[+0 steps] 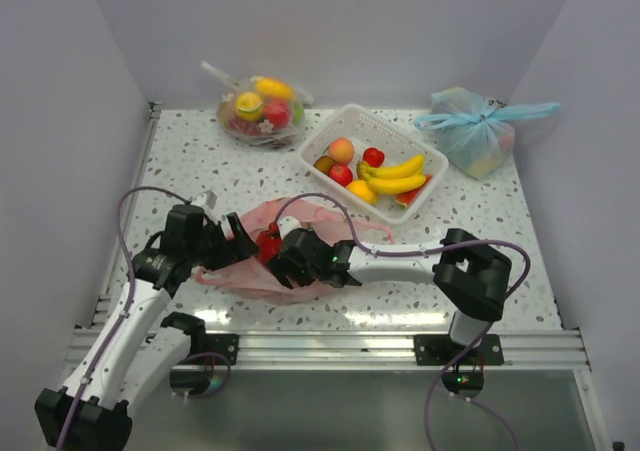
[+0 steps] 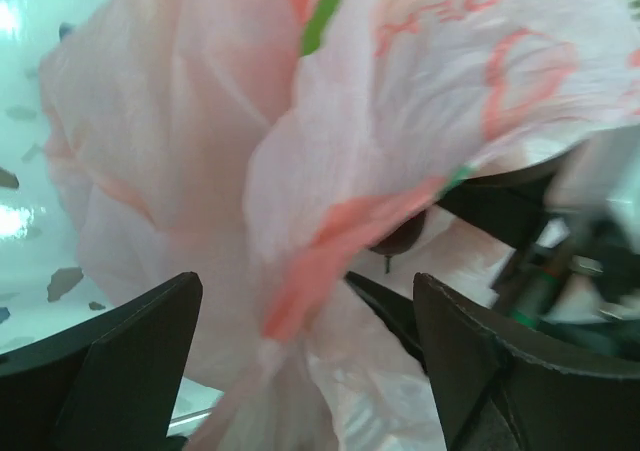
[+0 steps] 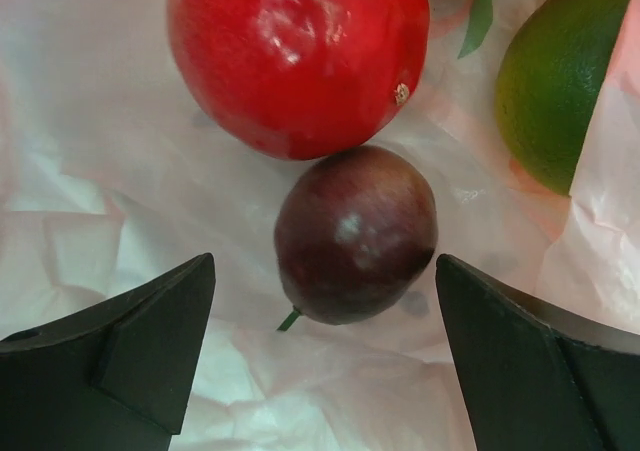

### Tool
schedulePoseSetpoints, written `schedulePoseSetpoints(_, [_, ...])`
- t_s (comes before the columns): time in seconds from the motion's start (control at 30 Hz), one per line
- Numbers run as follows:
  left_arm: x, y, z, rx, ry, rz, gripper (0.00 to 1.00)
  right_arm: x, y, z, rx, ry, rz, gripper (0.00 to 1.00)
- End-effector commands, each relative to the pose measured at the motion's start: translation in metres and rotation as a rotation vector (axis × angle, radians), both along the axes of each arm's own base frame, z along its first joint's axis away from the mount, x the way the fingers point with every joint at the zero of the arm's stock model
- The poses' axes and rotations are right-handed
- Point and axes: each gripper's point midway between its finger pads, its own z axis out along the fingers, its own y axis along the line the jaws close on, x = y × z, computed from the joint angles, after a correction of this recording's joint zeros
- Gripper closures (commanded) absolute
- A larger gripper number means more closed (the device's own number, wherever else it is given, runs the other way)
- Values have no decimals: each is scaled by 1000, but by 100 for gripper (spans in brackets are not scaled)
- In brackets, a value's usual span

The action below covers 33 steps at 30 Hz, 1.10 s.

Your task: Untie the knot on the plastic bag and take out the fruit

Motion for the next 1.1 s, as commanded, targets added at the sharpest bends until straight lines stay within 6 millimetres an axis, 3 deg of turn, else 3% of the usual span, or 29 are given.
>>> schedulePoseSetpoints(0.0, [0,3,46,-19,-72,33,5,3,7,1,20,-9,-16,6])
schedulePoseSetpoints(0.07, [-3,4,62,-43,-91,62,4,2,10,0,37,1,-19,7])
schedulePoseSetpoints(0.33, [-27,-13,73,-198,-36,63,5,3,13,7,87,6,-61,7])
schedulePoseSetpoints(0.53, [-30,-12,37,-163,40,57,5,-4,24,20,181,32,-40,4])
schedulePoseSetpoints(0.63, [-36,-11,5,-143,101,60,5,-6,25,23,214,42,-44,4])
schedulePoseSetpoints(0.87, [-38,-18,-27,-123,147,37,5,3,19,30,253,7,-137,4])
schedulePoseSetpoints(0.97, [-40,-28,-38,-90,165,4,11,8,16,34,258,-7,-169,5])
schedulePoseSetpoints(1.07, [-48,-37,-48,-23,205,-50,29,13,11,37,254,-29,-203,6])
